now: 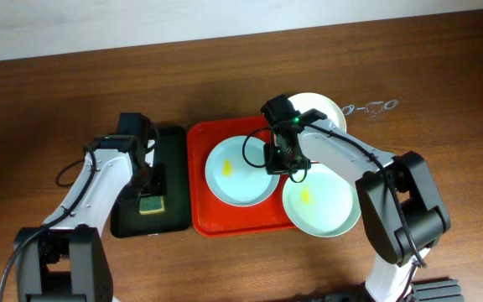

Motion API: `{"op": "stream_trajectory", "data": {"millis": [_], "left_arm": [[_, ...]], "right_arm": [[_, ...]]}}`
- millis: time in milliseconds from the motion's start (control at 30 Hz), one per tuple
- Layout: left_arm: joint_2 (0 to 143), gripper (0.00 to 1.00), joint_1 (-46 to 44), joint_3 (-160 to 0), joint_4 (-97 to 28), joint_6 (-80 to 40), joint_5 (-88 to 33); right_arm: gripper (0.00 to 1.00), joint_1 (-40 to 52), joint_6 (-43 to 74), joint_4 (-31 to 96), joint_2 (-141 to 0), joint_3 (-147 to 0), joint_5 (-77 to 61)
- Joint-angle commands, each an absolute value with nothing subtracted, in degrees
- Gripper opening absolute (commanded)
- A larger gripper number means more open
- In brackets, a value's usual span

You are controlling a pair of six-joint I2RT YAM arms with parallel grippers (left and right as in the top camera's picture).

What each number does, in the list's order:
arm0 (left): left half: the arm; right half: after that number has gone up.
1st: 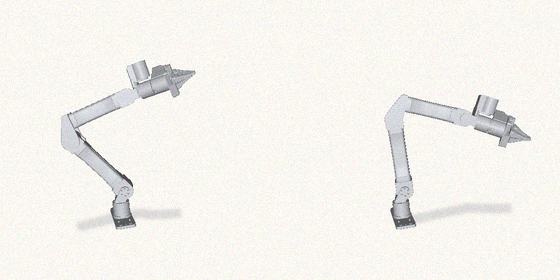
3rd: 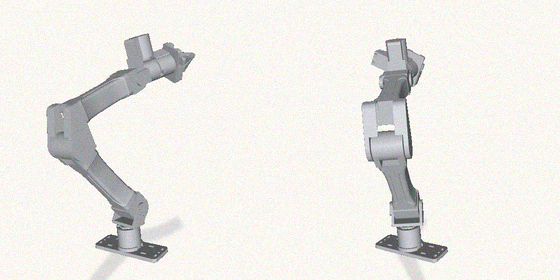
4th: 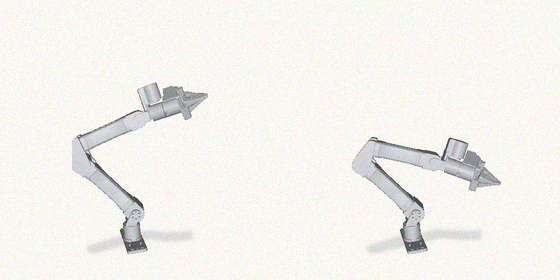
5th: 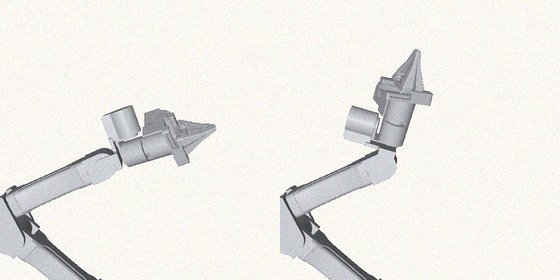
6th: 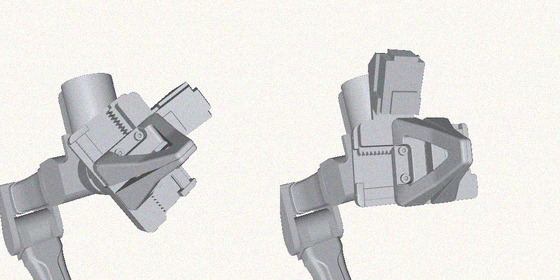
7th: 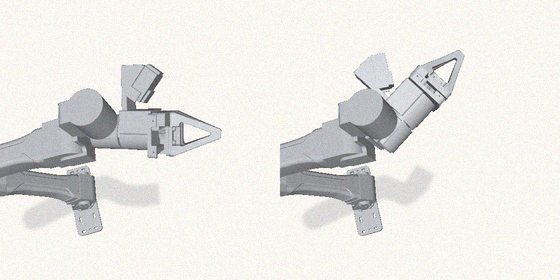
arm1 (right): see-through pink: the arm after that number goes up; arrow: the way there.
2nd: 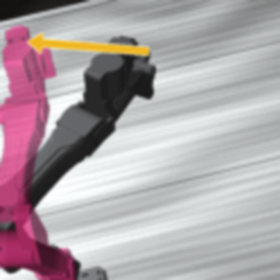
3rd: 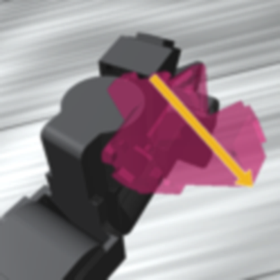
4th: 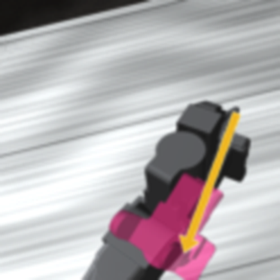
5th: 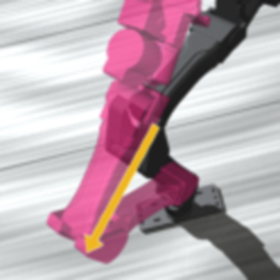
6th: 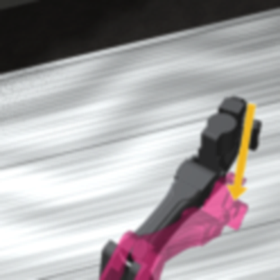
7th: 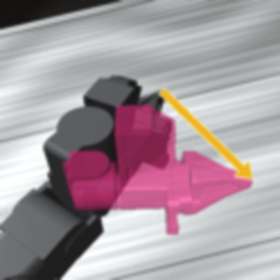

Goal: Clean dirty plates on tray and stack at the side
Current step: 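Move the left gripper down over the green-yellow sponge, then grasp the sponge with the left gripper and lift it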

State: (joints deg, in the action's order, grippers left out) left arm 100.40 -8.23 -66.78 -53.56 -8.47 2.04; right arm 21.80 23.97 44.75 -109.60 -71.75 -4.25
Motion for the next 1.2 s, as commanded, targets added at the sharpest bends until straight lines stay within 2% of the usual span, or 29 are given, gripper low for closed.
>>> {"op": "stream_trajectory", "data": {"millis": [0,267,533,700,933,1033,1167], "left_arm": [[100.82,0.55,-8.27,-66.13,-53.12,-9.02,3.25],[100.82,0.61,-8.25,-63.02,-48.45,-8.97,3.27],[100.84,0.60,-8.25,-61.08,-46.44,-8.97,4.03],[100.84,0.57,-8.25,-60.23,-45.60,-8.97,4.34],[100.84,0.43,-8.25,-60.03,-44.99,-8.99,4.21],[100.84,0.49,-8.25,-59.99,-45.01,-8.99,3.88],[100.84,0.48,-8.25,-57.76,-43.13,-8.99,3.88]], "right_arm": [[0.04,22.11,24.05,44.77,-110.00,-71.79,-2.70],[0.04,22.11,24.05,44.77,-110.00,-71.79,-2.70],[0.04,22.11,24.03,44.77,-110.00,-71.79,-2.70],[0.04,22.11,24.05,44.77,-110.00,-71.79,-2.70],[0.04,22.11,24.03,44.77,-110.00,-71.79,-2.70],[0.04,22.11,24.05,44.77,-110.00,-71.79,-2.70],[0.04,22.11,24.03,44.77,-110.00,-71.79,-2.70]]}}
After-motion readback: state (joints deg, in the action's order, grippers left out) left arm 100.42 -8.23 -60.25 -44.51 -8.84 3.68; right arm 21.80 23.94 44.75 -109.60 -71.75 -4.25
